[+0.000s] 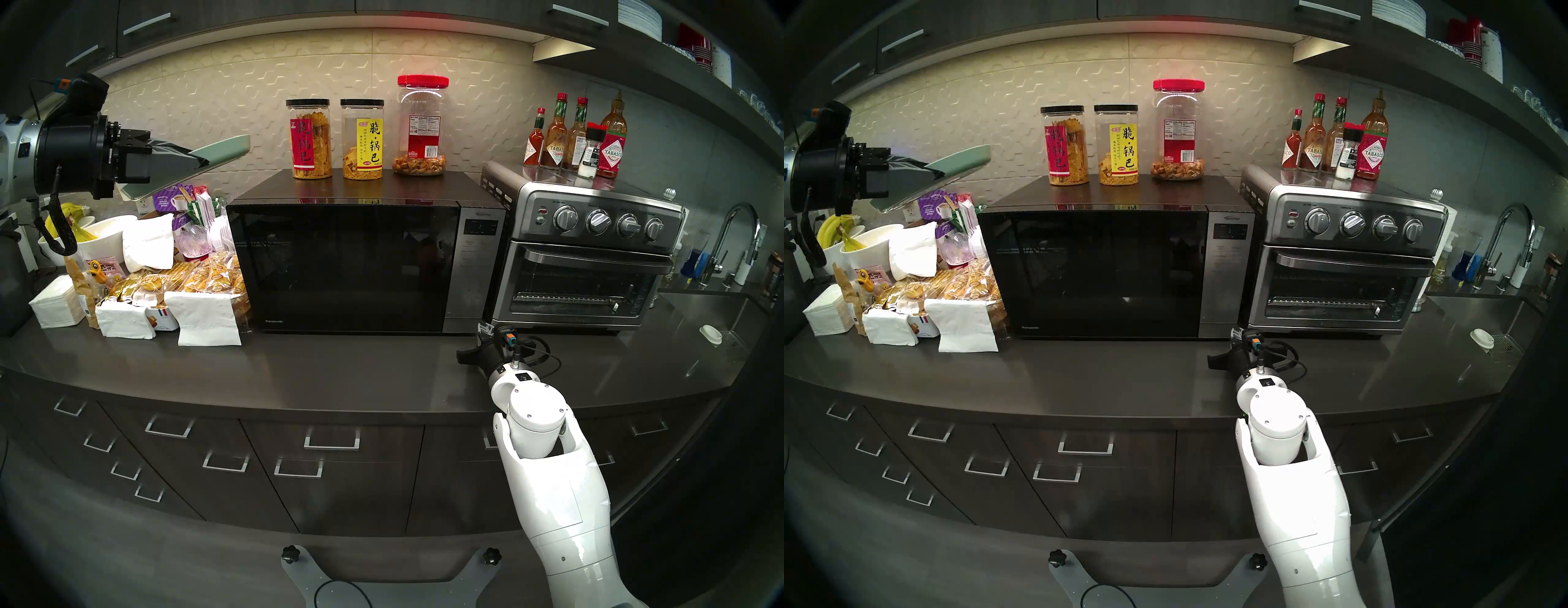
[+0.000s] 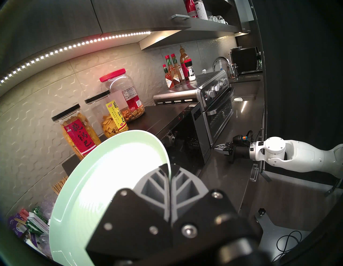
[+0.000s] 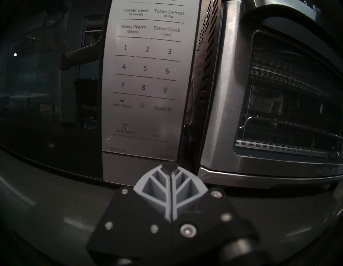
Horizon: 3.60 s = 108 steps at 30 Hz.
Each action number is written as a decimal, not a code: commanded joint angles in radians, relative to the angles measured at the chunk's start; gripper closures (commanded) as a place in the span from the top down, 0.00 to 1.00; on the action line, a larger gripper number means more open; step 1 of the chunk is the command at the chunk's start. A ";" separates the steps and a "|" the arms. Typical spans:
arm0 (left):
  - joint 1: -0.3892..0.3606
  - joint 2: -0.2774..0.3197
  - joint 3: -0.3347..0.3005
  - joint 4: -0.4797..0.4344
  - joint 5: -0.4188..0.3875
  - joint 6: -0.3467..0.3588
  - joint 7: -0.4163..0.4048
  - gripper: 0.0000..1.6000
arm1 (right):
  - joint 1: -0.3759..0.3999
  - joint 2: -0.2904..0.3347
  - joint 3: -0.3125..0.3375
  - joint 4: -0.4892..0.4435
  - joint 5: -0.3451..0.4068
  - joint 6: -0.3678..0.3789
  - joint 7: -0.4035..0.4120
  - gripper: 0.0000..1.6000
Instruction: Open the microwave, put the plate inside, and close the door
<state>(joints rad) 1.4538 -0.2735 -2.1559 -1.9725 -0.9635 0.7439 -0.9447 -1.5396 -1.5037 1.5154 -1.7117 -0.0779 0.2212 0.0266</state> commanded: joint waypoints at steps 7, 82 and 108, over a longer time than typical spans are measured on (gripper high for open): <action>-0.007 0.001 -0.012 -0.002 0.001 0.000 -0.002 0.00 | 0.048 0.052 0.032 0.004 0.062 -0.024 0.124 0.00; -0.008 0.001 -0.011 -0.001 0.000 0.000 -0.002 0.00 | 0.227 0.006 0.000 0.250 0.032 0.035 0.078 0.00; -0.009 0.001 -0.011 -0.001 0.001 0.000 -0.002 0.00 | 0.092 0.034 0.032 0.080 0.054 -0.006 0.123 0.00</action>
<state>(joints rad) 1.4526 -0.2735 -2.1545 -1.9725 -0.9634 0.7439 -0.9451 -1.4069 -1.4854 1.5225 -1.5253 -0.0260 0.2275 0.1581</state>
